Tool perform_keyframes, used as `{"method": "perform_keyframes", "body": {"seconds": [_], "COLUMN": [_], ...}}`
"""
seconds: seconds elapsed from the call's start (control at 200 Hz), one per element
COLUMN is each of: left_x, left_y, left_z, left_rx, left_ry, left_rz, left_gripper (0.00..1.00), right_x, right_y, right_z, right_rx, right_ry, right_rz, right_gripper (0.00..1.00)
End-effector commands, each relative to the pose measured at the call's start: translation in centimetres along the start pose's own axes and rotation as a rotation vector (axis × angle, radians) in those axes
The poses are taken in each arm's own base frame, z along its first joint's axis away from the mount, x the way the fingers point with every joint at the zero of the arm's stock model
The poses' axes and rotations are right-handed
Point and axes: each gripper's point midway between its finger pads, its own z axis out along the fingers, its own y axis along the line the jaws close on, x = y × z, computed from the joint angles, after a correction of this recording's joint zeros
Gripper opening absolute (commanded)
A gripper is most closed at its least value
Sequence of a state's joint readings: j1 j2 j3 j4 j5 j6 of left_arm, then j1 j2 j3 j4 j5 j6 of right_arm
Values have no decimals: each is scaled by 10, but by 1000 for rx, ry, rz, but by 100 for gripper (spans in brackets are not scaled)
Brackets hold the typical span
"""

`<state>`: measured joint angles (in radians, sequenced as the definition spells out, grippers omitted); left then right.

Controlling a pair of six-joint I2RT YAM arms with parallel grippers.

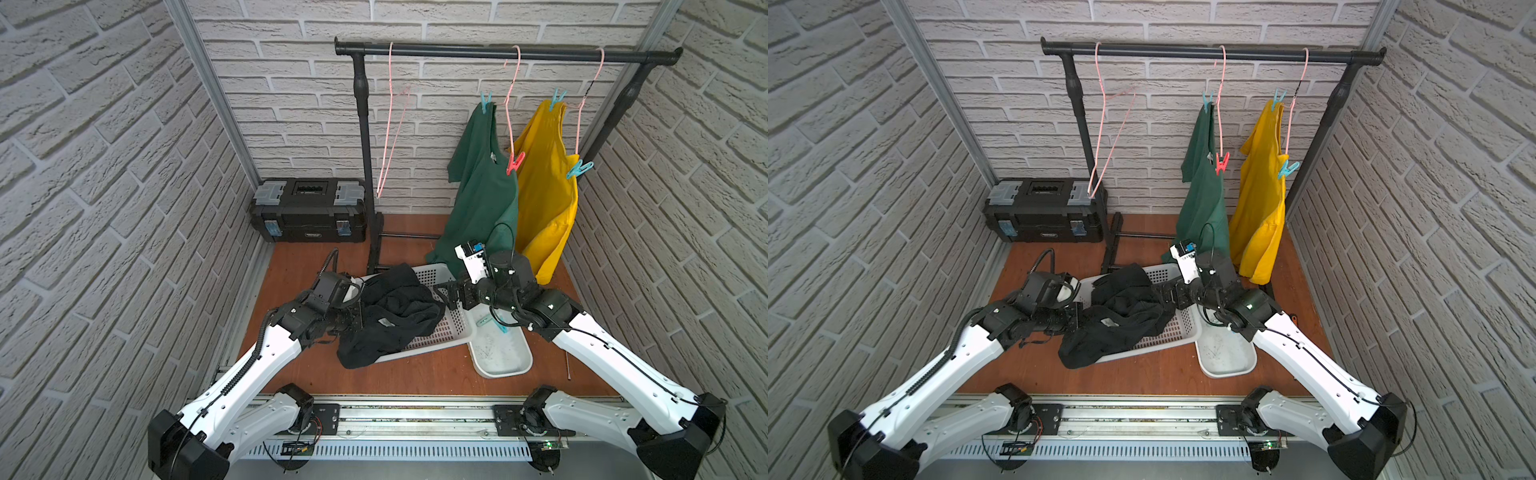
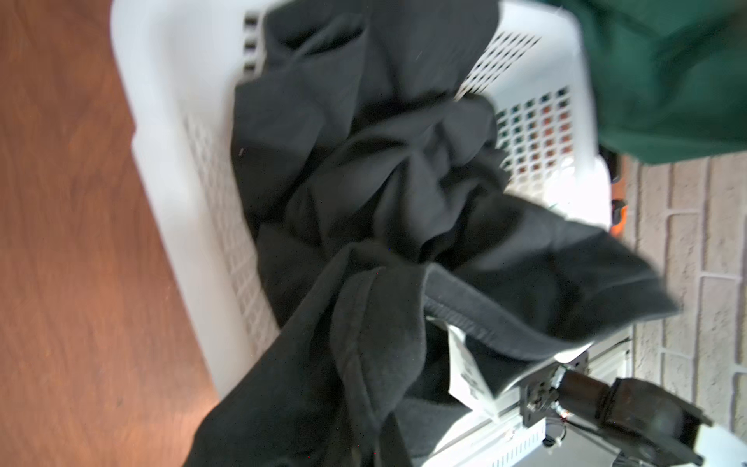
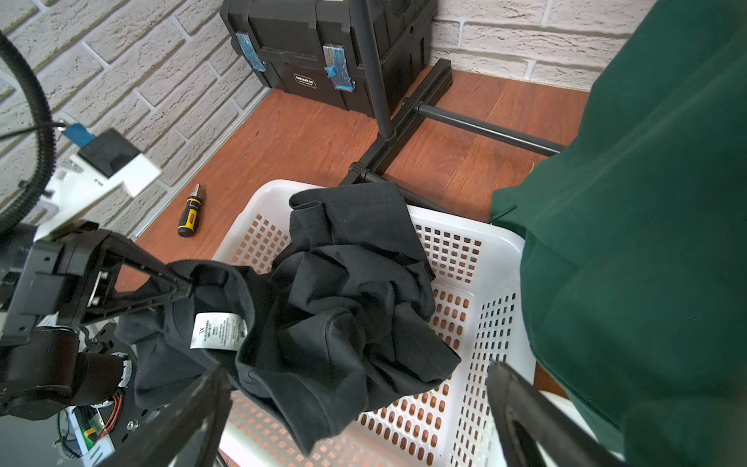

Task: Remove the clothespins securing t-shirts to the hanger
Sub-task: Adjust the T-shirt in the basket.

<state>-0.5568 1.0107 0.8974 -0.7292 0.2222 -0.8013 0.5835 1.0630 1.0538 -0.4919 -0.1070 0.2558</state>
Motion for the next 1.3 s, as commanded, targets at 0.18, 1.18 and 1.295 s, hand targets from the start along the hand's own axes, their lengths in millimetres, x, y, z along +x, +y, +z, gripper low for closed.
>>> {"method": "perform_keyframes", "body": {"seconds": [0.18, 1.18, 1.295], "left_x": [-84, -82, -80], "left_y": [-60, -56, -54], "left_z": [18, 101, 94], "left_rx": [116, 62, 50], "left_ry": [-167, -120, -126], "left_rz": [110, 325, 347], "left_gripper": [0, 98, 98], "right_x": [-17, -142, -149], "right_y": [14, 42, 30], "right_z": [-22, -178, -199], "right_rx": [-74, -56, 24], "right_ry": [-104, -460, -508], "right_rz": [25, -9, 7], "right_gripper": [100, 100, 99]}}
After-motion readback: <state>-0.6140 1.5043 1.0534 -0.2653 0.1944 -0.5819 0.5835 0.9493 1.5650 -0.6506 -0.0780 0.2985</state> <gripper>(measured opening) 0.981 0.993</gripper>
